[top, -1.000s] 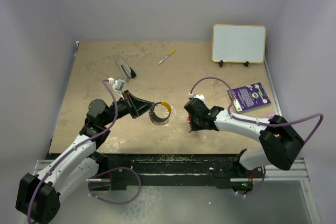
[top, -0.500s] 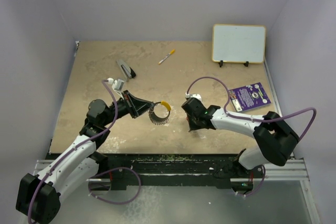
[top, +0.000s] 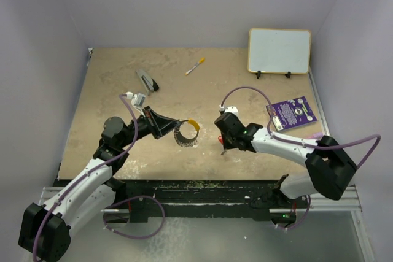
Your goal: Put the keys on the keyring
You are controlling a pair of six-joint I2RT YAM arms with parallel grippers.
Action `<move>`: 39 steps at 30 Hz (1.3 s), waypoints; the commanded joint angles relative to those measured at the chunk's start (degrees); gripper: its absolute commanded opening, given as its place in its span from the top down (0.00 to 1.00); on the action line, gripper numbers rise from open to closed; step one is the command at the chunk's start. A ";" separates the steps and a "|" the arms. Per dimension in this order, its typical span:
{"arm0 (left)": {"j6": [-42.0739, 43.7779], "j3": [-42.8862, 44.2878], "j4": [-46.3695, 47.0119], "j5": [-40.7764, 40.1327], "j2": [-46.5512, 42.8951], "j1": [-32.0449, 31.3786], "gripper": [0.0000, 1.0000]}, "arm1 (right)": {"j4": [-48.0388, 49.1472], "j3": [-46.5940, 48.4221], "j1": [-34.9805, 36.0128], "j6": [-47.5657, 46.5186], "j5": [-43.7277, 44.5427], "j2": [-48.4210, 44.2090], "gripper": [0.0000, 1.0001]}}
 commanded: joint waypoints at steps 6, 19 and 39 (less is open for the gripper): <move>1.25 0.43 2.99 -0.14 -0.78 0.52 0.96 | -0.09 0.79 0.39 -1.16 2.59 -5.48 1.00; 1.43 0.58 3.00 0.04 -0.85 0.52 0.96 | -0.02 1.87 0.26 4.12 1.94 1.17 0.62; 1.43 0.11 2.95 -0.14 -1.38 0.56 0.96 | 3.39 -0.44 -1.25 7.30 3.57 3.81 0.57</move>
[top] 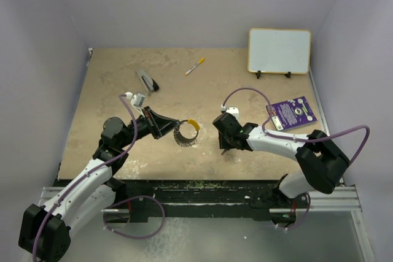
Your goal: Put the keys on the keyring
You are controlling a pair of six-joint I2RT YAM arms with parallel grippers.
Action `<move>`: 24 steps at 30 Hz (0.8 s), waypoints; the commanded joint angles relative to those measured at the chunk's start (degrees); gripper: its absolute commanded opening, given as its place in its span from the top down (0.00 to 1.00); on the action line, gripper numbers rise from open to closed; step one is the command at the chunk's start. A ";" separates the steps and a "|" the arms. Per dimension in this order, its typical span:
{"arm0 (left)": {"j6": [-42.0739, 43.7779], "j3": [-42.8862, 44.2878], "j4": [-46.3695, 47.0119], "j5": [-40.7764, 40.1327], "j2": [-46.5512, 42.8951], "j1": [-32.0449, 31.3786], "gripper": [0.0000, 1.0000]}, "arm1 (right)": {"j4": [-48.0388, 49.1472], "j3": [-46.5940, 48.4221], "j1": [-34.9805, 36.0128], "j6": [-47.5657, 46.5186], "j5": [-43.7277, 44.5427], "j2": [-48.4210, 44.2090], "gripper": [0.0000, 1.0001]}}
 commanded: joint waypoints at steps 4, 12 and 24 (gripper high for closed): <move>1.36 0.17 2.99 -0.31 -0.78 0.55 0.96 | 1.40 -0.81 -0.77 1.99 2.01 0.22 0.58; 1.33 0.22 3.00 -0.31 -0.84 0.52 0.96 | 1.29 -1.46 -0.98 3.27 1.48 0.38 0.83; 1.38 0.32 2.95 -0.31 -0.88 0.69 0.96 | -3.01 -0.43 -0.99 3.49 0.68 -1.68 0.85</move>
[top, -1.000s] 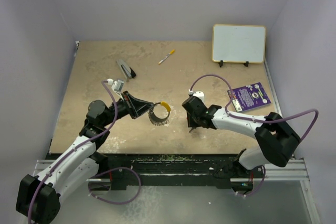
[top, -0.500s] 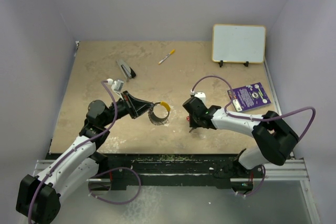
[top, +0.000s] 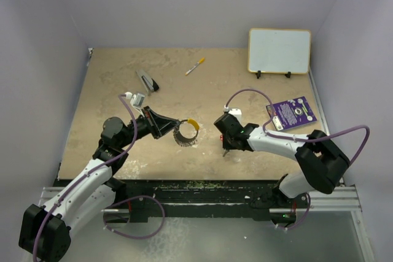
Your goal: Put the keys on the keyring
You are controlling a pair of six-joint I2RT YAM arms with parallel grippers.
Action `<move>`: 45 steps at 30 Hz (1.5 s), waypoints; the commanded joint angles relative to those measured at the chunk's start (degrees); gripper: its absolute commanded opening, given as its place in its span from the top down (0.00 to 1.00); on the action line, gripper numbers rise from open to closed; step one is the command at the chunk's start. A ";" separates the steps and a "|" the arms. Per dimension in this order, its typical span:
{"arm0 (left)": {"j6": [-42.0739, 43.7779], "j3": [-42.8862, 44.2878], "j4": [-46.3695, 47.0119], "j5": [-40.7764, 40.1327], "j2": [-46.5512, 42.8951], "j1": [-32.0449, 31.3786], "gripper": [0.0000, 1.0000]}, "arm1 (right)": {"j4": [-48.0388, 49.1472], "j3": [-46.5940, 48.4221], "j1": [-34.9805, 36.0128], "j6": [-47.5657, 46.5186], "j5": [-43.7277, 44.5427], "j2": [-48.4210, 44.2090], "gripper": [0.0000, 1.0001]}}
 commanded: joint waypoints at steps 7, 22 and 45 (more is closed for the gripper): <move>1.38 0.33 2.82 -0.29 -0.91 0.46 0.96 | -3.92 0.03 -0.21 0.88 0.27 -2.57 0.84; 5.85 2.40 2.85 1.40 -0.26 0.44 0.96 | -4.69 -1.10 -0.17 -1.24 0.33 -9.06 1.00; 26.81 0.74 7.81 4.38 -3.54 -2.20 0.96 | 52.08 -13.89 0.45 -7.61 -43.88 -32.74 1.00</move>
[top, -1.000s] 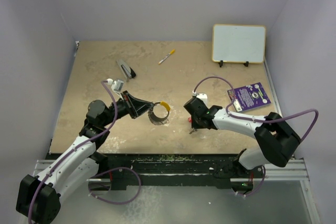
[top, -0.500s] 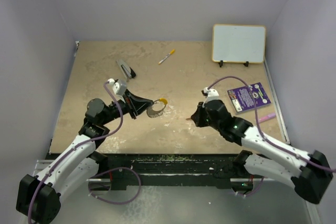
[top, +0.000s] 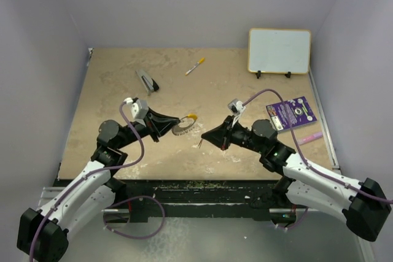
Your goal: Put the keys on the keyring
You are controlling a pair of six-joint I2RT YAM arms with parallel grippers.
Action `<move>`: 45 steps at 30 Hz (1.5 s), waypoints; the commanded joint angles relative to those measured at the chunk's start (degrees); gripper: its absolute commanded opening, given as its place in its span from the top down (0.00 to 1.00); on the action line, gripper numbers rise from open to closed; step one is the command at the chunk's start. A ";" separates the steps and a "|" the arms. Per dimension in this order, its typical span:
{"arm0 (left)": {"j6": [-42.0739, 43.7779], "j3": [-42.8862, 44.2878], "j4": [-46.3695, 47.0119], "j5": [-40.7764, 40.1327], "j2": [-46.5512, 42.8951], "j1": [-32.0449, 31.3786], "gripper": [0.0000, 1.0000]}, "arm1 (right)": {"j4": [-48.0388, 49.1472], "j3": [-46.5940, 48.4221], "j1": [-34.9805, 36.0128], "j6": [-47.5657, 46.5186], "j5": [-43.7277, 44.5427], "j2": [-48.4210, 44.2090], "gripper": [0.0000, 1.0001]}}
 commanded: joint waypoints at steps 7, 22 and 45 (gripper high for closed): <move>0.61 -1.70 2.55 1.57 -3.33 -0.39 0.96 | 18.71 2.83 1.28 2.15 -8.78 2.99 1.00; -0.10 -1.75 2.30 4.58 -3.58 -0.96 0.96 | 21.90 6.42 2.86 3.54 -3.53 6.96 1.00; -8.00 4.53 -13.92 -7.79 -2.63 -0.98 0.96 | 8.66 13.03 9.33 3.49 11.20 10.67 1.00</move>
